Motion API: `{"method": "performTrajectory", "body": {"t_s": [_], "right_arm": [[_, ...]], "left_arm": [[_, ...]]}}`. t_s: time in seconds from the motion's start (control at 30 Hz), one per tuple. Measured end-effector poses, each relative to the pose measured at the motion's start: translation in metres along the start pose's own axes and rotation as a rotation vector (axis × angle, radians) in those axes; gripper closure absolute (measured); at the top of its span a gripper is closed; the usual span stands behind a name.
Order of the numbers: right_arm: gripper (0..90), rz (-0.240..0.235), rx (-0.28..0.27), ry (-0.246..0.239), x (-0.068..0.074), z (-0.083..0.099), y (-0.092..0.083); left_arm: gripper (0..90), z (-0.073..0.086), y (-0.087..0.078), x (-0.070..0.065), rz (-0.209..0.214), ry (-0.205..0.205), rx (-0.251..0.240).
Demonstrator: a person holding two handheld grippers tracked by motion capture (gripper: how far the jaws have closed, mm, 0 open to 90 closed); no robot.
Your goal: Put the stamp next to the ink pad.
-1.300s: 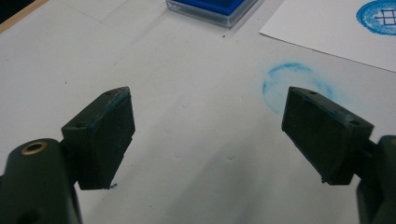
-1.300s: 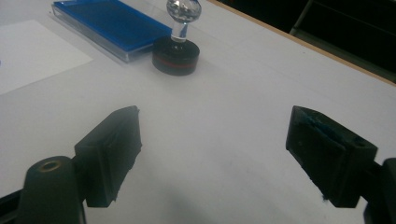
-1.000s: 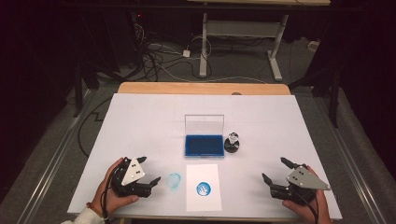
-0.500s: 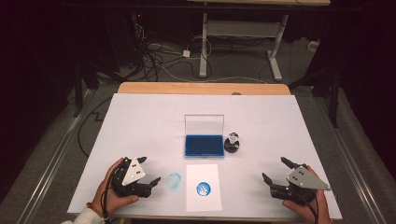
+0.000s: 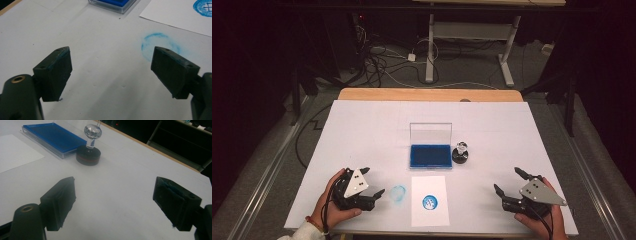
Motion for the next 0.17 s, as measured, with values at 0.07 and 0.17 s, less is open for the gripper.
{"method": "performTrajectory", "body": {"t_s": [0.07,0.17], "right_arm": [[18.8,0.001,0.004,0.004,-0.0001,0.0009,0.0003],[19.2,0.008,0.013,0.003,-0.0003,0.0020,0.0013]], "left_arm": [[16.9,0.0002,0.0004,0.0005,-0.001,-0.001,0.001],[16.9,0.0005,0.0005,0.0011,-0.002,0.000,0.005]]}}
Point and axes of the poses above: each handheld gripper's, and its own axes: y roughly forward along the jaws, z roughly out of its underside, x roughly to its left, the point moved 6 cm from there along y, roughly forward along the jaws, and after that the axes turned 15 degrees about -x, right-handed, at the moved point
